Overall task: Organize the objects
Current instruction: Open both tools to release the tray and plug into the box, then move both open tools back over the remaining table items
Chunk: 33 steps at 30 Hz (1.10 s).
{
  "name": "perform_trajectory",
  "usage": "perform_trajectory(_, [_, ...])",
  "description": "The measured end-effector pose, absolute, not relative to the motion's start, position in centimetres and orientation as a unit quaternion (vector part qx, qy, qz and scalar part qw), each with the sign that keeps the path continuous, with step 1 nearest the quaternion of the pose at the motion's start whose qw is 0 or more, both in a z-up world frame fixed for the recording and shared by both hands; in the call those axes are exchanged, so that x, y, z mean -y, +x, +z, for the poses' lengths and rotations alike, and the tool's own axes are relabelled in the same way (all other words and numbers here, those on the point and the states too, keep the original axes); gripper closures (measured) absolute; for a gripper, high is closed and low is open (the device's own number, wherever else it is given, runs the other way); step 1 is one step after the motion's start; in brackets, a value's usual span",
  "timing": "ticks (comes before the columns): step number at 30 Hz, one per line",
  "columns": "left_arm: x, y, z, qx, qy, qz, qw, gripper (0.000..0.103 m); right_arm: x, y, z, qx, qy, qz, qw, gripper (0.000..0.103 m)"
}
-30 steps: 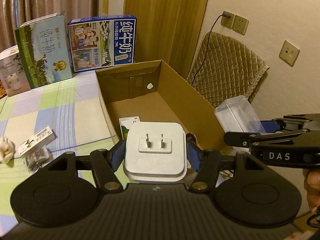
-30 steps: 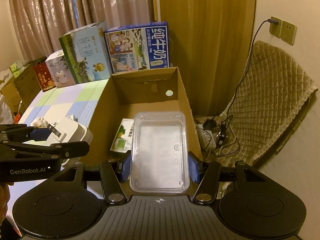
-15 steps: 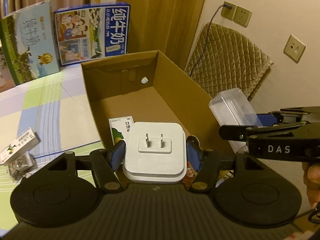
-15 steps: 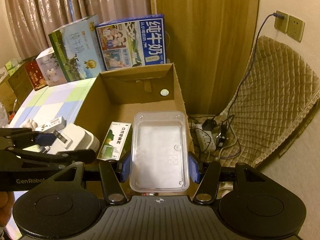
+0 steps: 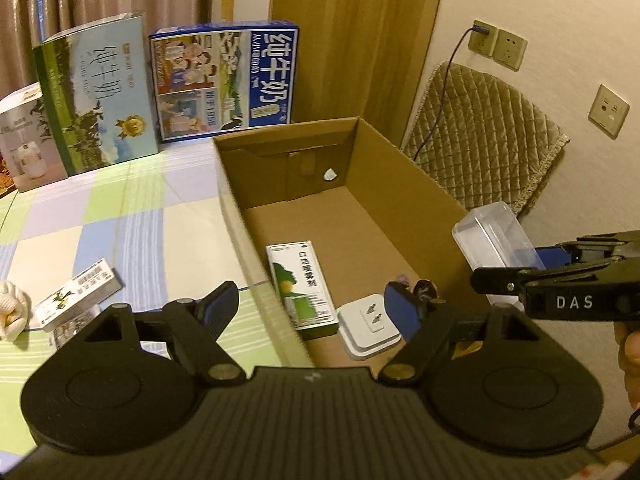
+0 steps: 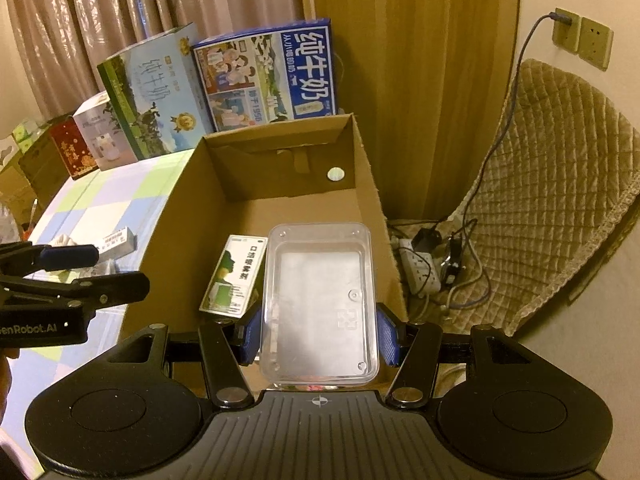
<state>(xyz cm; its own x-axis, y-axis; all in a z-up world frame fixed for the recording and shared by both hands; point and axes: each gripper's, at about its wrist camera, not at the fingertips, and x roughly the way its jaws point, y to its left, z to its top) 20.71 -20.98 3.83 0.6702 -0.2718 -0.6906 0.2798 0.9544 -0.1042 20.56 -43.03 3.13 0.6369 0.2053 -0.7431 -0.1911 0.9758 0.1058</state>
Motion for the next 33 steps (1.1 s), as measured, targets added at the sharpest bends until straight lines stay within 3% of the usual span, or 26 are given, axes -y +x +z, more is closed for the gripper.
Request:
perform_trajectory(6, [19.6, 20.2, 3.6, -0.379, 0.000, -0.141, 0.914, 0.027, 42.8, 21.6, 3.1, -0.390, 0.040, 0.123, 0.912, 0.047])
perform_trajectory(7, [19.3, 20.1, 3.6, -0.381, -0.001, -0.139, 0.914, 0.027, 43.0, 21.9, 2.9, -0.389, 0.053, 0.126, 0.911, 0.036])
perform_trajectory(9, [18.9, 19.8, 3.5, -0.381, -0.003, -0.137, 0.914, 0.027, 43.5, 22.2, 2.8, -0.390, 0.073, 0.118, 0.910, 0.027])
perform_trajectory(24, [14.7, 14.7, 6.0, -0.366, -0.028, -0.116, 0.923, 0.024, 42.6, 16.1, 5.4, -0.378, 0.061, 0.113, 0.917, 0.022])
perform_trajectory(33, [10.2, 10.2, 7.9, -0.352, -0.037, -0.088, 0.931, 0.015, 38.8, 11.7, 8.5, -0.355, 0.048, 0.141, 0.923, 0.008])
